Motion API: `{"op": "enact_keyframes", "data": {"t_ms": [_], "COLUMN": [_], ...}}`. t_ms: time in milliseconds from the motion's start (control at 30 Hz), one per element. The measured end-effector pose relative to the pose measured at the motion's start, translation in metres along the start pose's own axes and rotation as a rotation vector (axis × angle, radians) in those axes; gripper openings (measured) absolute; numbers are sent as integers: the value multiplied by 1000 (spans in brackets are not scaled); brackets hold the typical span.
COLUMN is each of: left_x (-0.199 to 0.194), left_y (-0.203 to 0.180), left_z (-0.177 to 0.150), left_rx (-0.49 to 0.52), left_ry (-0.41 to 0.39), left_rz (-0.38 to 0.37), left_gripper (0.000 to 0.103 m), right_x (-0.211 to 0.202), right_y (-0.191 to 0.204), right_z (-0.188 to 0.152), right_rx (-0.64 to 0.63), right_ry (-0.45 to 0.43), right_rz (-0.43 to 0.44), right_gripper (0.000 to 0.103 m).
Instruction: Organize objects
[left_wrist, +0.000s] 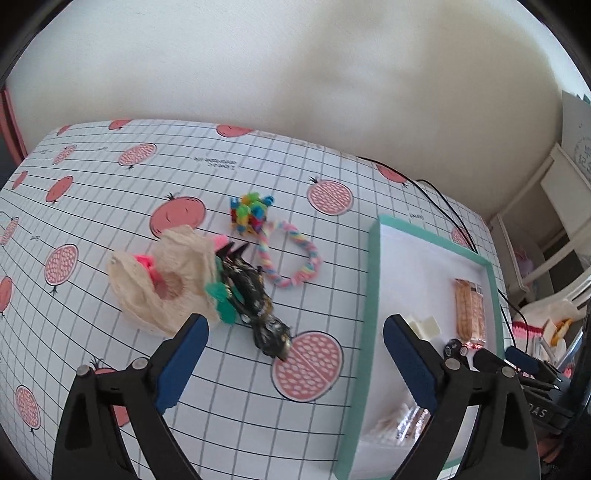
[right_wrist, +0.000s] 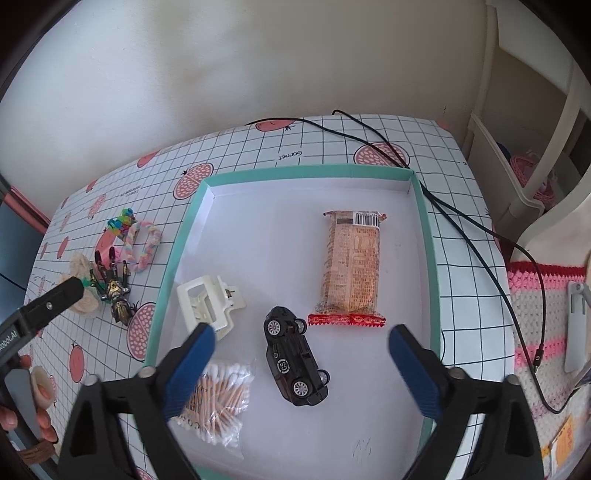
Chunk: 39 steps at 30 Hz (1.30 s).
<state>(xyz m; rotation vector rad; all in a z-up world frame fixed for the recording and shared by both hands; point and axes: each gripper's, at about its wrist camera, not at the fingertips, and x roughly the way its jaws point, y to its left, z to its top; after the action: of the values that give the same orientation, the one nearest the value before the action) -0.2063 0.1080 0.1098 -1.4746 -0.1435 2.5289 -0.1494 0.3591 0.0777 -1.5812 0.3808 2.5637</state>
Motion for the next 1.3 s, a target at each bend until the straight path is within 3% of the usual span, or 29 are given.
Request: {"op": "enact_keyframes", "data": {"t_ms": [433, 900, 1067, 1300], "left_x": [-11, -34, -28, -1], "left_y": [47, 144, 157, 151], "left_z": [15, 33, 32, 34], "left_rx": [-84, -238, -265, -252], "left_ry": [-45, -105, -99, -56], "left_rz": [8, 80, 95, 75], "left_gripper": [96, 96, 96, 96], "right_x": [-7, 0, 19, 50], "right_y": [22, 134, 171, 195], "right_z": [7, 18, 14, 6], "right_rx": [4, -106, -158, -213], "right_ry": [-32, -73, -48, 10], "right_rz": [1, 130, 147, 134], "right_gripper": [103, 103, 103, 101]}}
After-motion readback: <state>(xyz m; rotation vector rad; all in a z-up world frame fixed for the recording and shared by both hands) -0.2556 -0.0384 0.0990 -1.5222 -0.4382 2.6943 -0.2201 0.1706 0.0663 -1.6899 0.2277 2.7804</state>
